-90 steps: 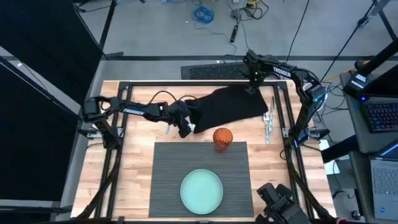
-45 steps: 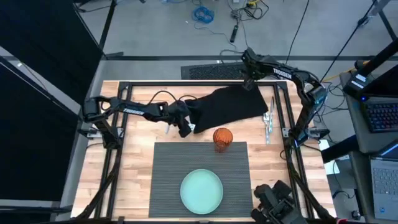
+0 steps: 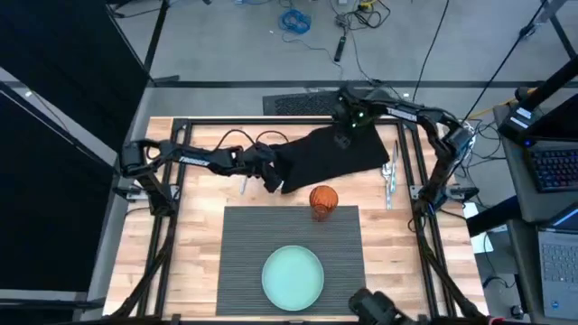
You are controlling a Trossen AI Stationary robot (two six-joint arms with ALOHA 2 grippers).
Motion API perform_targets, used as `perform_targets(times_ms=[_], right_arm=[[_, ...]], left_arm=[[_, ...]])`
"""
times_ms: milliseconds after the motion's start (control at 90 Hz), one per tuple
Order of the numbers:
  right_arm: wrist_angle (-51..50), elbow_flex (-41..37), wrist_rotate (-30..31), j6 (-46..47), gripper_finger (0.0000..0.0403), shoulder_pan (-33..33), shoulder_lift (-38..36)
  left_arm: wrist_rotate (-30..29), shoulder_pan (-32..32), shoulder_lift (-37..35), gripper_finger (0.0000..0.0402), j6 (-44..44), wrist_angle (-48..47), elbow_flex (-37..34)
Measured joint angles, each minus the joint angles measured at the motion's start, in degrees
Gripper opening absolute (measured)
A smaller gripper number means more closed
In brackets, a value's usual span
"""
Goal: Set table place
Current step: Fold the black napkin
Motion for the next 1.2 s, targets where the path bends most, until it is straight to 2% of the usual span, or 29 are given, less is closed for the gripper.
perform_targets(times_ms=[378,556,767,889,1000,1200], right_arm=[[2.7,0.0,0.3,2.4,0.0215,4.8,9.6],[1.5,0.3,0.6,2.2,0.0215,8.0,11.5],[-1.5,-0.1,-7.4,1.7,0.0215,12.9,10.4],[-1.2,0.0,-5.1,1.3,0.0215,14.1,10.2],[-0.6,0.0,0.5,2.1,0.0215,13.8,10.1],[0.4,0.0,1.1,2.8,0.0215,11.5,10.1]], left_arm=[[0.0,1.0,0.0,0.0,-0.1,0.0,0.0],[0.4,1.0,0.0,0.0,0.3,-1.5,0.0],[0.6,1.0,0.0,0.0,0.8,-3.8,0.0],[0.6,1.0,0.0,0.0,1.1,-3.5,0.0],[0.7,1.0,0.0,0.0,1.6,-3.6,0.0],[0.7,1.0,0.0,0.0,2.1,-3.6,0.0]])
